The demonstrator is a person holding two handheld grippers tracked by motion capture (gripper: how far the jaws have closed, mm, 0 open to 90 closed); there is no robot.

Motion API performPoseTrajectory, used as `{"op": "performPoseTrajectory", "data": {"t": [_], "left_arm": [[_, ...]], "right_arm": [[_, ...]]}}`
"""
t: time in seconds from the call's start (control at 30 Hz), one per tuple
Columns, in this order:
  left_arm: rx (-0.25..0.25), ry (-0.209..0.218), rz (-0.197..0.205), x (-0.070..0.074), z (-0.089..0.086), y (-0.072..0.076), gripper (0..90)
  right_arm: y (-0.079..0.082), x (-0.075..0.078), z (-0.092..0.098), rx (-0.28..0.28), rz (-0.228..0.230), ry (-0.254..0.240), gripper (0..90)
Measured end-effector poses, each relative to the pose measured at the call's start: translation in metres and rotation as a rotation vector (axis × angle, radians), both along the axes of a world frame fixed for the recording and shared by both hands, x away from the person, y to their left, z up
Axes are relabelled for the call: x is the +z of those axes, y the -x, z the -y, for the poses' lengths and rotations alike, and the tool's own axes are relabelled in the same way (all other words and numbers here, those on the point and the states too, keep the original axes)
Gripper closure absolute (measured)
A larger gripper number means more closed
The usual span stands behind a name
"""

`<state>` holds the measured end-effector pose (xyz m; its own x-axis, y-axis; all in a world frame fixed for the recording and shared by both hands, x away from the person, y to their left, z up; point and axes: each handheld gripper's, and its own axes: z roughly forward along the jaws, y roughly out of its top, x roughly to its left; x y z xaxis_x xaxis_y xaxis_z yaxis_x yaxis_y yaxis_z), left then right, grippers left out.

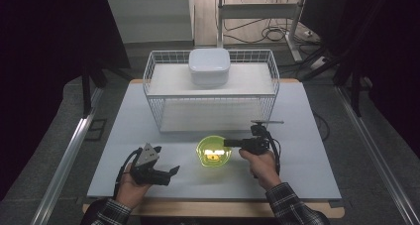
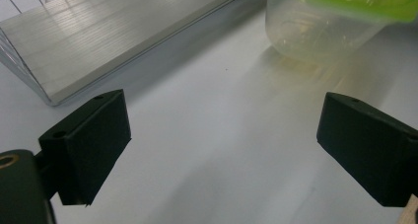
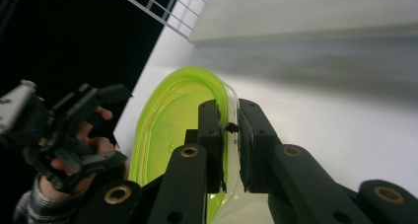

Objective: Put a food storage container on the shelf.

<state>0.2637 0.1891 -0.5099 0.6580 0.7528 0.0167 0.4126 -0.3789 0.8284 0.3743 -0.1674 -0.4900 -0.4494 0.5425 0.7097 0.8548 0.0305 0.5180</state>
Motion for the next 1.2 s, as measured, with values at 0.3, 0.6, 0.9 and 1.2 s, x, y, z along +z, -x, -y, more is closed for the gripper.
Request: {"op": "performPoseTrajectory", "data": {"t": [0.3, 0.6, 0.9, 1.2], "left_arm": [[-0.001, 0.032, 0.010, 0.002, -0.003, 0.000, 5.2], [0.003, 0.035, 0.023, 0.004, -0.004, 0.001, 4.9], [0.004, 0.033, 0.024, 0.004, -0.005, 0.002, 4.9], [0.001, 0.033, 0.028, 0.004, -0.005, 0.001, 4.9]], "right_arm": [[0.003, 0.030, 0.001, 0.000, 0.062, -0.018, 81.5], [-0.001, 0.074, 0.001, -0.015, 0.140, -0.032, 81.5], [-0.008, 0.120, -0.004, -0.015, 0.202, -0.060, 81.5], [-0.019, 0.160, -0.003, -0.040, 0.245, -0.080, 81.5]]}}
